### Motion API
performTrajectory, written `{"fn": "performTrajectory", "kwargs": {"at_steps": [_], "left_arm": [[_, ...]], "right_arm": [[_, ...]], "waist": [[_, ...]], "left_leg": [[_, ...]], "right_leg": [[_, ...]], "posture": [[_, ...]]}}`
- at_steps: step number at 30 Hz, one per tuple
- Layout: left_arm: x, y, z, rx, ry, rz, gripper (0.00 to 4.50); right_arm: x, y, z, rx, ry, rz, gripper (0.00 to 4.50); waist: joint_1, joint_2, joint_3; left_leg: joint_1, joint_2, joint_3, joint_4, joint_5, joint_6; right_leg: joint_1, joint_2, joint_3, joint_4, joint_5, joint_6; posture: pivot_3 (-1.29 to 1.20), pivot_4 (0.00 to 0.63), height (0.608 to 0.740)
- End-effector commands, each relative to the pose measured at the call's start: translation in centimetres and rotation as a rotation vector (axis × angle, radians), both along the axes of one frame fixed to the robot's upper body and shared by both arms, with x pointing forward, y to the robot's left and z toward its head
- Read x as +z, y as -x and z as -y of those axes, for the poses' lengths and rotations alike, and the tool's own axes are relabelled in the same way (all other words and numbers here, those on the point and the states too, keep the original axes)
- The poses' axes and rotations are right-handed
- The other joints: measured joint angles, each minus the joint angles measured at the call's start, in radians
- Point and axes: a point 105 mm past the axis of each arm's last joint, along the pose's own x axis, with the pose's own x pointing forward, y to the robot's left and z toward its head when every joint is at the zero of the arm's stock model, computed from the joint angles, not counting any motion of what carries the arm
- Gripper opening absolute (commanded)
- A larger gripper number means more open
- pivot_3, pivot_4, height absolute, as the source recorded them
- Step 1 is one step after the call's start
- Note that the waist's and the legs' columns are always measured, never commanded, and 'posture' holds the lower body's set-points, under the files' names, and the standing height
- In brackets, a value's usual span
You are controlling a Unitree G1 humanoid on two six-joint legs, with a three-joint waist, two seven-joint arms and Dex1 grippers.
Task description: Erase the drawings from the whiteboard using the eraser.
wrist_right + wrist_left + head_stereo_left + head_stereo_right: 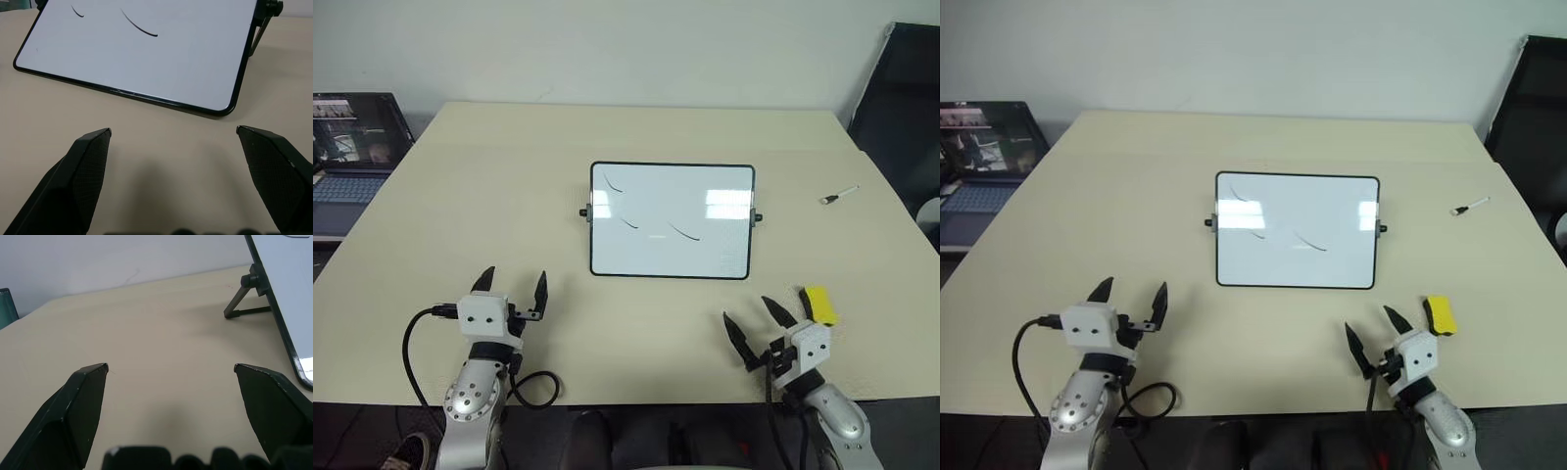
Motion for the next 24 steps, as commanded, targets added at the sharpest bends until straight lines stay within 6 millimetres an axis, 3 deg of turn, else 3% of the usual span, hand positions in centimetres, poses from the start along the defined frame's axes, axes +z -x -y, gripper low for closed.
{"fn": "performTrajectory", "kwargs": {"at_steps": [1, 7, 12, 17, 20, 24], "left_arm": [[0.5, -0.4, -0.1, 0.034, 0.006, 0.041, 4.5], [0.5, 0.2, 1.2, -0.026, 0.012, 0.032, 4.5], [0.6, 0.7, -0.2, -0.021, -0.015, 0.023, 4.5], [1.3, 0.5, 0.0, -0.099, -0.048, 0.025, 4.5], [2.0, 0.5, 0.3, -0.188, -0.049, 0.014, 4.5], [2.7, 0.4, 2.1, -0.418, -0.083, -0.039, 4.5]], "right_arm": [[1.6, -0.3, 0.1, 0.007, 0.0, 0.066, 4.46], [1.6, -0.2, 0.4, 0.006, 0.013, 0.07, 4.46], [1.8, 0.4, -1.0, 0.063, 0.038, 0.078, 4.46], [2.5, 0.1, -0.6, 0.054, 0.051, 0.091, 4.46], [3.6, 0.4, -1.1, 0.056, 0.05, 0.115, 4.46], [6.7, 0.6, -1.0, 0.031, 0.138, 0.253, 4.46]], "waist": [[0.0, 0.0, 0.0], [0.0, 0.0, -0.001], [0.0, 0.0, -0.002], [0.0, -0.001, -0.002], [0.0, -0.001, -0.002], [0.0, -0.001, -0.002]], "left_leg": [[0.0, 0.0, 0.0, 0.0, 0.0, 0.0], [0.0, 0.0, 0.0, 0.0, 0.0, 0.0], [0.0, 0.0, 0.0, 0.0, 0.0, 0.0], [0.0, 0.0, 0.0, 0.0, 0.0, 0.0], [0.0, 0.0, 0.0, 0.0, 0.0, 0.0], [0.0, 0.001, 0.0, 0.0, 0.0, 0.0]], "right_leg": [[0.0, 0.0, 0.0, 0.0, 0.0, 0.0], [0.0, 0.0, 0.0, 0.0, 0.0, 0.0], [0.0, 0.0, 0.001, 0.0, 0.0, 0.0], [0.0, 0.0, 0.0, 0.0, 0.0, 0.0], [0.0, 0.0, 0.0, 0.0, 0.0, 0.0], [0.0, 0.0, 0.0, 0.0, 0.0, 0.0]], "posture": [[0.0, 0.15, 0.74], [0.0, 0.15, 0.74], [0.0, 0.15, 0.74], [0.0, 0.15, 0.74], [0.0, 0.15, 0.74], [0.0, 0.15, 0.74]]}}
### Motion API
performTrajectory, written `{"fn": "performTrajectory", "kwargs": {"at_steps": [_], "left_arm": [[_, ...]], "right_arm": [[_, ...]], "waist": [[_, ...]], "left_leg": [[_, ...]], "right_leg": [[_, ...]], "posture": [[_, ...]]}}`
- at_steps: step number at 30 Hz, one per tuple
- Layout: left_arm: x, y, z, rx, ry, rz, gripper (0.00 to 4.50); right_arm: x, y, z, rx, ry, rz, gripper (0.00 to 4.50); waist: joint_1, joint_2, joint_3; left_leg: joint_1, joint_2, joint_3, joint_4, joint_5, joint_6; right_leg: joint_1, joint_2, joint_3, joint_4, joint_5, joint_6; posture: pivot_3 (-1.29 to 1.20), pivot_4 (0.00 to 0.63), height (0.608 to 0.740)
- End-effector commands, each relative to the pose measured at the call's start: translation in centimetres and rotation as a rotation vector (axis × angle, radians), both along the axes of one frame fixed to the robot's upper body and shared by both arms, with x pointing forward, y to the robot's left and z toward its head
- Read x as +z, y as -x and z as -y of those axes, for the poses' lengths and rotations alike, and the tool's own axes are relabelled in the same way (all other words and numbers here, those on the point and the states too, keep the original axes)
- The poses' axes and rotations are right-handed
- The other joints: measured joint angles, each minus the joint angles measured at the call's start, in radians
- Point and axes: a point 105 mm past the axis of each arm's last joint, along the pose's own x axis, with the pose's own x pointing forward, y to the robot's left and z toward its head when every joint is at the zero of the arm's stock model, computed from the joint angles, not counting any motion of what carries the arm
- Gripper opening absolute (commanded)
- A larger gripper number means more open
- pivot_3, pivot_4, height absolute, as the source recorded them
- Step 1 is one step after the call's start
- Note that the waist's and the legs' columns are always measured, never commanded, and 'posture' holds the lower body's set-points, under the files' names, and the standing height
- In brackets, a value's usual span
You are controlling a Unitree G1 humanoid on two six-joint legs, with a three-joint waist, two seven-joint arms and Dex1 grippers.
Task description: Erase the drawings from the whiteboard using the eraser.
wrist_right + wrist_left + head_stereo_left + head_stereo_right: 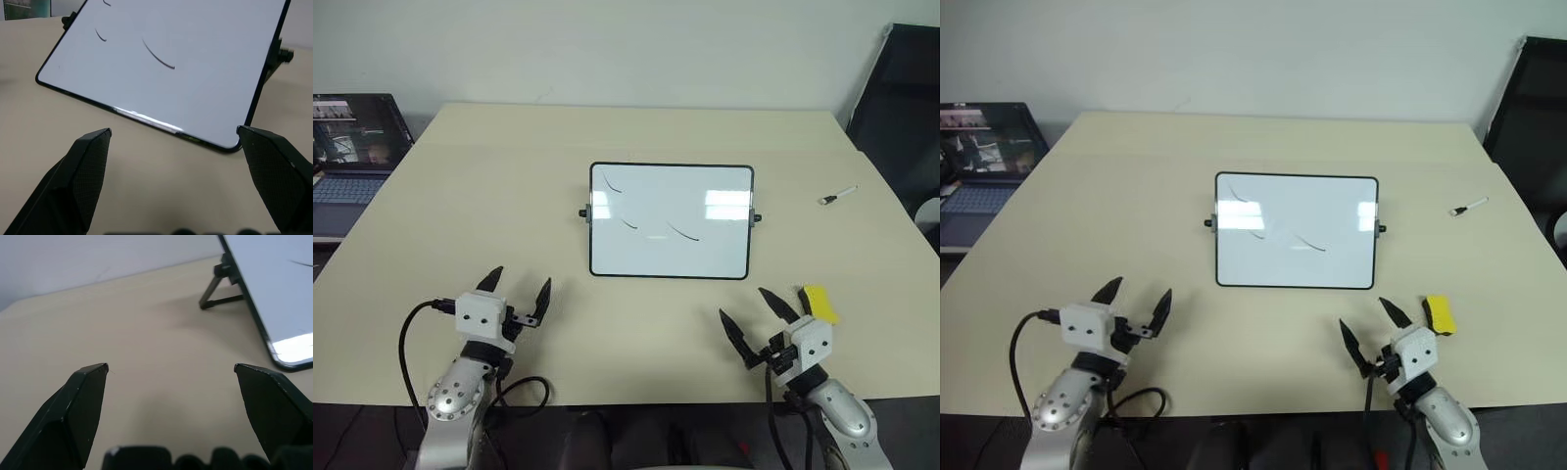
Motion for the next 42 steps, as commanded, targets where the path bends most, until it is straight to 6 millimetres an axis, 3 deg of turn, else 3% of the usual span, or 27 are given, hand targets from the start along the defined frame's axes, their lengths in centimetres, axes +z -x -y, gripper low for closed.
{"fn": "performTrajectory", "kwargs": {"at_steps": [1, 7, 12, 15, 21, 26, 29, 36, 42], "left_arm": [[2.4, 0.2, 2.3, -0.224, -0.013, 0.013, 4.5], [4.1, 0.9, 4.0, -0.514, -0.087, -0.106, 4.5], [6.3, 0.9, 4.6, -0.7, -0.211, -0.194, 4.5], [7.7, 0.8, 5.7, -0.804, -0.223, -0.268, 4.5], [9.2, 0.9, 7.2, -0.944, -0.236, -0.299, 4.5], [9.5, 0.9, 8.5, -1.047, -0.287, -0.318, 4.5], [9.4, 1.0, 9.1, -1.075, -0.289, -0.319, 4.5], [8.7, 2.0, 9.9, -1.129, -0.284, -0.339, 4.5], [8.5, 2.3, 10.7, -1.175, -0.28, -0.332, 4.5]], "right_arm": [[3.5, 0.1, 0.1, -0.037, 0.032, 0.14, 4.46], [4.6, 0.0, 1.8, -0.136, 0.094, 0.125, 4.46], [7.0, 0.2, 3.4, -0.19, 0.11, 0.164, 4.46], [7.9, -0.8, 4.8, -0.27, 0.106, 0.159, 4.46], [5.7, -1.9, 7.9, -0.433, -0.045, -0.173, 4.46], [5.1, -2.4, 8.5, -0.413, -0.053, -0.401, 4.46], [4.1, -1.9, 7.9, -0.364, -0.024, -0.503, 4.46], [2.5, -1.2, 8.1, -0.4, 0.005, -0.608, 4.46], [3.4, -2.5, 9.1, -0.439, 0.032, -0.559, 4.46]], "waist": [[0.0, 0.0, 0.0], [0.0, 0.0, 0.0], [0.001, 0.001, 0.0], [0.0, 0.001, 0.001], [-0.002, 0.001, 0.001], [-0.003, 0.003, 0.002], [-0.002, 0.003, 0.003], [-0.002, 0.004, 0.003], [-0.003, 0.004, 0.003]], "left_leg": [[0.0, 0.0, 0.0, 0.0, 0.0, 0.0], [0.0, 0.0, 0.0, 0.0, 0.0, 0.0], [0.0, 0.0, 0.0, 0.0, 0.0, 0.0], [0.0, 0.0, 0.0, 0.0, 0.0, 0.0], [-0.002, 0.0, 0.0, 0.0, 0.0, 0.0], [-0.002, -0.001, 0.001, 0.0, 0.0, 0.0], [-0.002, -0.001, 0.002, -0.001, 0.0, 0.0], [-0.007, 0.0, 0.001, -0.001, 0.0, 0.0], [-0.008, 0.0, 0.002, 0.0, 0.0, 0.0]], "right_leg": [[0.0, 0.0, 0.0, 0.0, 0.0, 0.0], [0.0, 0.0, 0.0, 0.0, 0.0, 0.0], [0.0, 0.0, -0.001, 0.0, 0.0, 0.0], [0.0, 0.0, 0.0, 0.0, -0.001, 0.001], [-0.002, 0.001, 0.002, -0.001, 0.0, 0.0], [-0.003, 0.002, 0.004, 0.0, 0.0, 0.0], [-0.003, 0.002, 0.003, -0.001, 0.0, 0.0], [-0.009, 0.003, 0.006, -0.001, 0.0, 0.0], [-0.01, 0.003, 0.006, 0.0, -0.001, 0.001]], "posture": [[0.0, 0.15, 0.74], [0.0, 0.15, 0.74], [0.0, 0.15, 0.74], [0.0, 0.15, 0.74], [0.0, 0.15, 0.74], [0.0, 0.15, 0.74], [0.0, 0.15, 0.74], [0.0, 0.15, 0.74], [0.0, 0.15, 0.74]]}}
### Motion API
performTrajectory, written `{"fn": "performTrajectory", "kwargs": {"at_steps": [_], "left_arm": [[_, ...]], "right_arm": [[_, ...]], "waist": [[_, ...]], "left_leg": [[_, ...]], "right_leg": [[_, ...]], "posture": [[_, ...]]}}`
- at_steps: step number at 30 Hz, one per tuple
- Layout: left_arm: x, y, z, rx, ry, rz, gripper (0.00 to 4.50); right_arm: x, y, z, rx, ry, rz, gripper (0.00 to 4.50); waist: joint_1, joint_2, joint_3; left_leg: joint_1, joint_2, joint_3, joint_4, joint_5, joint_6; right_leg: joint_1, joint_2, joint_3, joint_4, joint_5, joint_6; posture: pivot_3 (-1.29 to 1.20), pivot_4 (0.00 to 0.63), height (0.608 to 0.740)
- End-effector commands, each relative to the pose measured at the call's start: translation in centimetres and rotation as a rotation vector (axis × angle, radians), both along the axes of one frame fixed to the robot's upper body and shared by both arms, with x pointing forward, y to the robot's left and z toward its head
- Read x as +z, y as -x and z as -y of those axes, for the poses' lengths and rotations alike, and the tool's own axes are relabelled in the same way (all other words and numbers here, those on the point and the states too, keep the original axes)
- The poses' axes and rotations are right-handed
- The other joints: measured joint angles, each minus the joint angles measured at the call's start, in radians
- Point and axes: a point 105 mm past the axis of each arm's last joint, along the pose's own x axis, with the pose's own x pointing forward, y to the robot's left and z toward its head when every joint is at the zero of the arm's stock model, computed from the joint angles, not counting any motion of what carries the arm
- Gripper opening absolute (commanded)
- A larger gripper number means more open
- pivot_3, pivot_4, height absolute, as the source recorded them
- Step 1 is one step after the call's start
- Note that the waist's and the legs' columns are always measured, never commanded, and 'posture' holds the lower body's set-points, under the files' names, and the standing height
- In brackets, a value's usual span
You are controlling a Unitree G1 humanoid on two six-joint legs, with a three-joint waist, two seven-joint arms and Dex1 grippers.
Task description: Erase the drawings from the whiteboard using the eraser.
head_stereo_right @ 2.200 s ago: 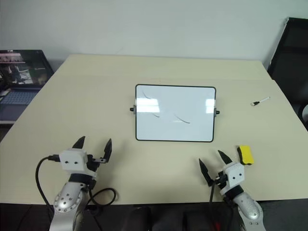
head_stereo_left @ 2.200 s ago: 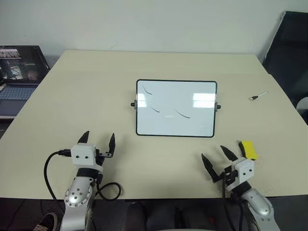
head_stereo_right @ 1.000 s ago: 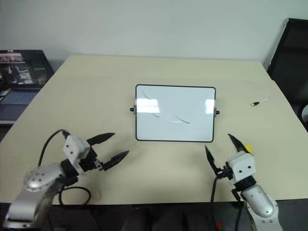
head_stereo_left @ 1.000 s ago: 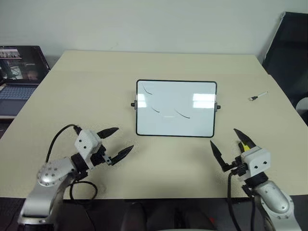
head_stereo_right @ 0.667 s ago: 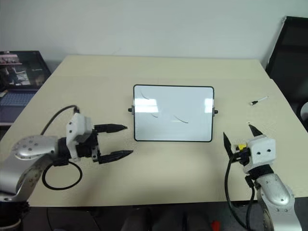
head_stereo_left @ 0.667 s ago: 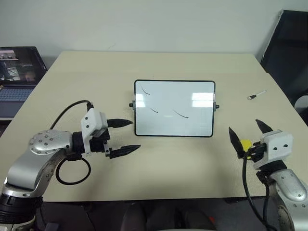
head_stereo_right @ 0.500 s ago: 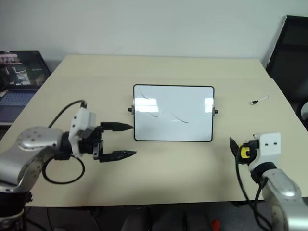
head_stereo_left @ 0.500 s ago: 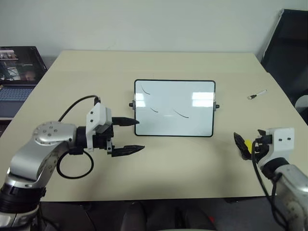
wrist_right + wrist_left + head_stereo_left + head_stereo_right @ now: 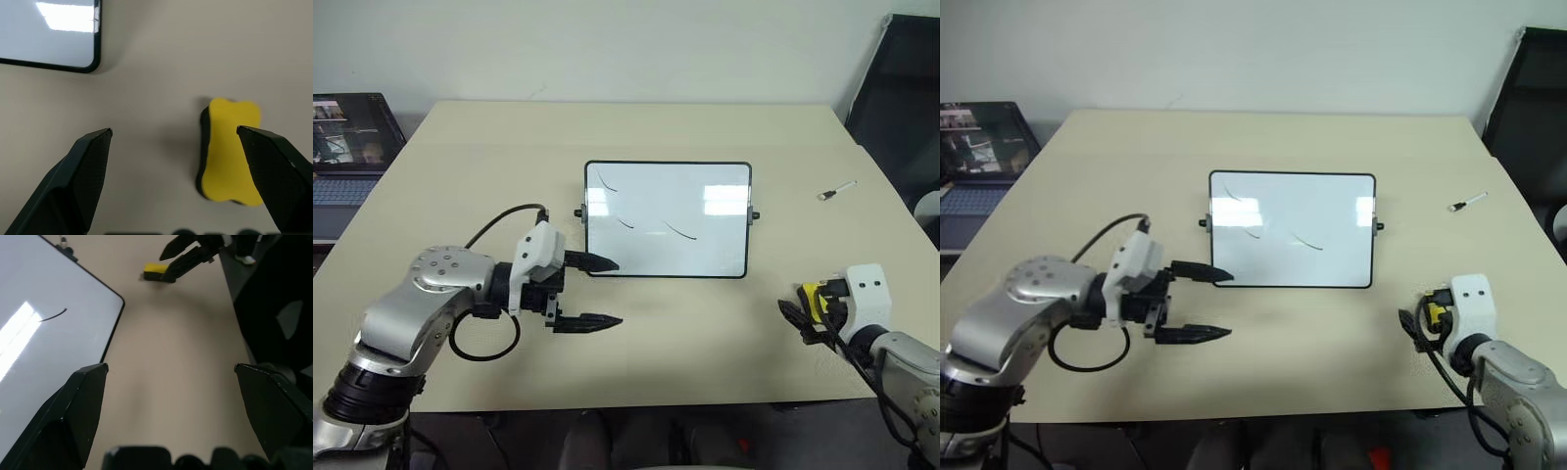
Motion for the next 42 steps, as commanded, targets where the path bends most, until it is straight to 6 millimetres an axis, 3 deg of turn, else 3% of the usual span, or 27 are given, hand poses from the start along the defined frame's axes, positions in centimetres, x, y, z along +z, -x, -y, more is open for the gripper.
{"fn": "performTrajectory", "kwargs": {"at_steps": [1, 12, 30, 42], "left_arm": [[0.5, 0.5, 0.7, -0.046, -0.001, 0.041, 4.5], [0.2, 1.0, 1.6, -0.121, -0.009, 0.043, 4.5], [-0.2, 0.9, 1.5, -0.107, -0.01, 0.043, 4.5], [-0.4, 0.8, 1.4, -0.102, -0.015, 0.047, 4.5]], "right_arm": [[0.8, -0.5, 0.8, -0.017, 0.018, 0.034, 4.46], [0.3, -2.2, 2.7, -0.08, -0.022, 0.004, 4.46], [-1.0, -2.1, 3.9, -0.131, -0.053, -0.032, 4.46], [-0.9, -2.0, 4.6, -0.121, -0.049, -0.05, 4.46]], "waist": [[0.0, 0.0, 0.0], [0.001, 0.0, 0.0], [0.001, 0.0, 0.0], [0.001, 0.0, 0.0]], "left_leg": [[0.0, 0.0, 0.0, 0.0, 0.0, 0.0], [-0.005, 0.0, 0.001, 0.0, 0.0, 0.0], [-0.008, 0.0, 0.001, 0.003, 0.0, 0.0], [-0.008, 0.0, 0.001, 0.004, 0.0, 0.0]], "right_leg": [[0.0, 0.0, 0.0, 0.0, 0.0, 0.0], [-0.005, 0.001, 0.0, 0.002, 0.0, 0.0], [-0.007, 0.001, 0.0, 0.002, 0.0, 0.0], [-0.007, 0.001, 0.0, 0.002, 0.0, 0.0]], "posture": [[0.0, 0.15, 0.74], [0.0, 0.15, 0.74], [0.0, 0.15, 0.74], [0.0, 0.15, 0.74]]}}
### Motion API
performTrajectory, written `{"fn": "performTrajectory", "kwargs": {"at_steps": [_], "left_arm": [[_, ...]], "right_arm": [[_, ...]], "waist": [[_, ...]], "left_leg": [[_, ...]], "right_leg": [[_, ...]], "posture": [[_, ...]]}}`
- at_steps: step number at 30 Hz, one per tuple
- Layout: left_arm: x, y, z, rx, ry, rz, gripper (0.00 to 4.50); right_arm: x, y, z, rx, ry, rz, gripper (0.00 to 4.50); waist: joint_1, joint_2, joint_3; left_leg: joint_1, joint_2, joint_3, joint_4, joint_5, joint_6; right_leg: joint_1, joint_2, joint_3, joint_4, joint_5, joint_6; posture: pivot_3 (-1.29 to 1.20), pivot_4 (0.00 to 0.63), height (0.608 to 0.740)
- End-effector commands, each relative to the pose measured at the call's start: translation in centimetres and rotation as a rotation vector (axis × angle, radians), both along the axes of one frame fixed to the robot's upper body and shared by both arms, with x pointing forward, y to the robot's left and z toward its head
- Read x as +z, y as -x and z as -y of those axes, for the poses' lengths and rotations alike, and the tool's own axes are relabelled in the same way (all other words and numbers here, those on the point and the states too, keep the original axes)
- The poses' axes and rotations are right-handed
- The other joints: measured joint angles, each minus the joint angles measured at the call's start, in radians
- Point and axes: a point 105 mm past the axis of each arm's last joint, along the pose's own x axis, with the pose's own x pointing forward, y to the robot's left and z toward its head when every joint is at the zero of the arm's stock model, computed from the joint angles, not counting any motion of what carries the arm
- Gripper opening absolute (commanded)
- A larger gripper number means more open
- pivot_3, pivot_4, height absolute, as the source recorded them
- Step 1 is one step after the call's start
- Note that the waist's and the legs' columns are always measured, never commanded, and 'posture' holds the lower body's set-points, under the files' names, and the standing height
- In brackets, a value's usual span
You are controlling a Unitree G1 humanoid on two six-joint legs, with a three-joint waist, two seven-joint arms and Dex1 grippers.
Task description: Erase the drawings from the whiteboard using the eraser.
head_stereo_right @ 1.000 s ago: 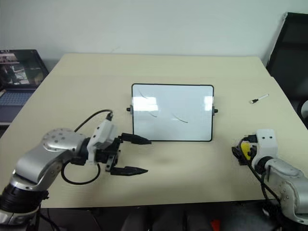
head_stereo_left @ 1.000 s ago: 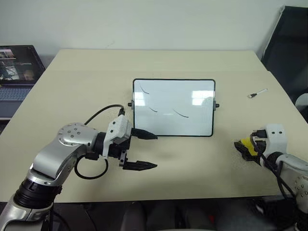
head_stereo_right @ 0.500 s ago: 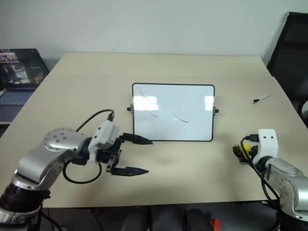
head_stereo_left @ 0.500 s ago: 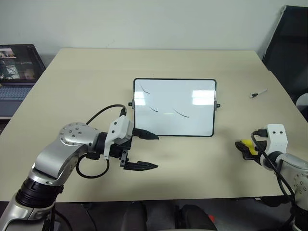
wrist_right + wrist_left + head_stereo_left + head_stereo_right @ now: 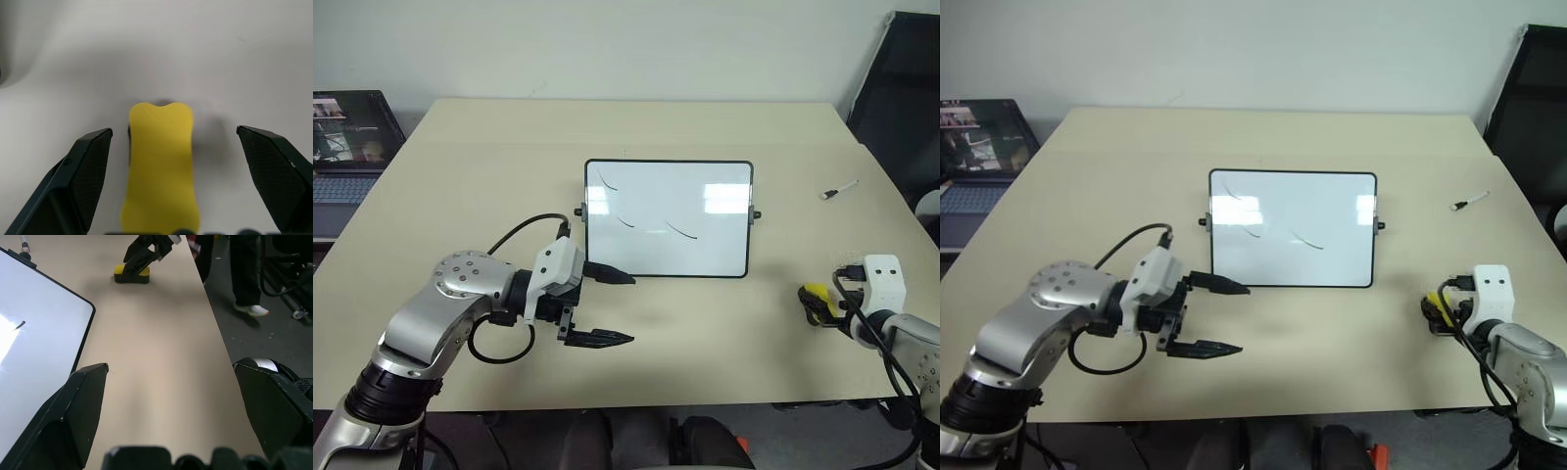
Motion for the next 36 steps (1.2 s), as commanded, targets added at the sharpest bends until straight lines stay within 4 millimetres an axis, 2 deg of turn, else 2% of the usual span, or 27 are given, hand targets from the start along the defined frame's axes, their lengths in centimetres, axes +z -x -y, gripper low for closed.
{"fn": "performTrajectory", "kwargs": {"at_steps": [1, 19, 22, 23, 36], "left_arm": [[0.4, 0.1, 0.1, -0.012, 0.01, 0.027, 4.5], [0.5, -0.1, 0.1, -0.006, 0.006, 0.037, 4.5], [0.5, -0.1, 0.1, -0.005, 0.006, 0.037, 4.5], [0.4, -0.1, 0.0, -0.004, 0.007, 0.037, 4.5], [-1.0, -0.4, -1.4, 0.007, 0.004, 0.033, 4.5]], "right_arm": [[1.0, -0.1, 0.7, -0.009, 0.012, 0.036, 4.46], [0.8, -0.5, 0.9, 0.014, 0.015, 0.025, 4.46], [0.7, -0.6, 0.5, 0.028, 0.009, 0.022, 3.92], [0.6, -0.6, 0.5, 0.03, 0.008, 0.02, 3.58], [0.2, -1.4, -0.1, 0.041, 0.006, 0.021, 3.58]], "waist": [[0.0, 0.0, 0.0], [0.0, 0.0, 0.0], [0.0, 0.0, 0.0], [0.0, 0.0, 0.0], [0.0, 0.0, 0.0]], "left_leg": [[0.0, 0.0, 0.0, 0.0, 0.0, 0.0], [0.0, 0.0, -0.001, 0.005, 0.0, 0.0], [0.0, 0.0, -0.001, 0.006, 0.0, 0.0], [0.0, 0.0, -0.001, 0.007, 0.0, 0.0], [0.0, 0.0, -0.001, 0.008, 0.0, 0.0]], "right_leg": [[0.0, 0.0, 0.0, 0.0, 0.0, 0.0], [0.0, 0.0, 0.0, 0.006, 0.0, 0.0], [0.0, 0.0, 0.0, 0.007, 0.0, 0.0], [0.0, 0.0, 0.0, 0.007, 0.0, 0.0], [-0.001, 0.0, 0.0, 0.009, 0.0, 0.0]], "posture": [[0.0, 0.15, 0.74], [0.0, 0.15, 0.74], [0.0, 0.15, 0.74], [0.0, 0.15, 0.74], [0.0, 0.15, 0.74]]}}
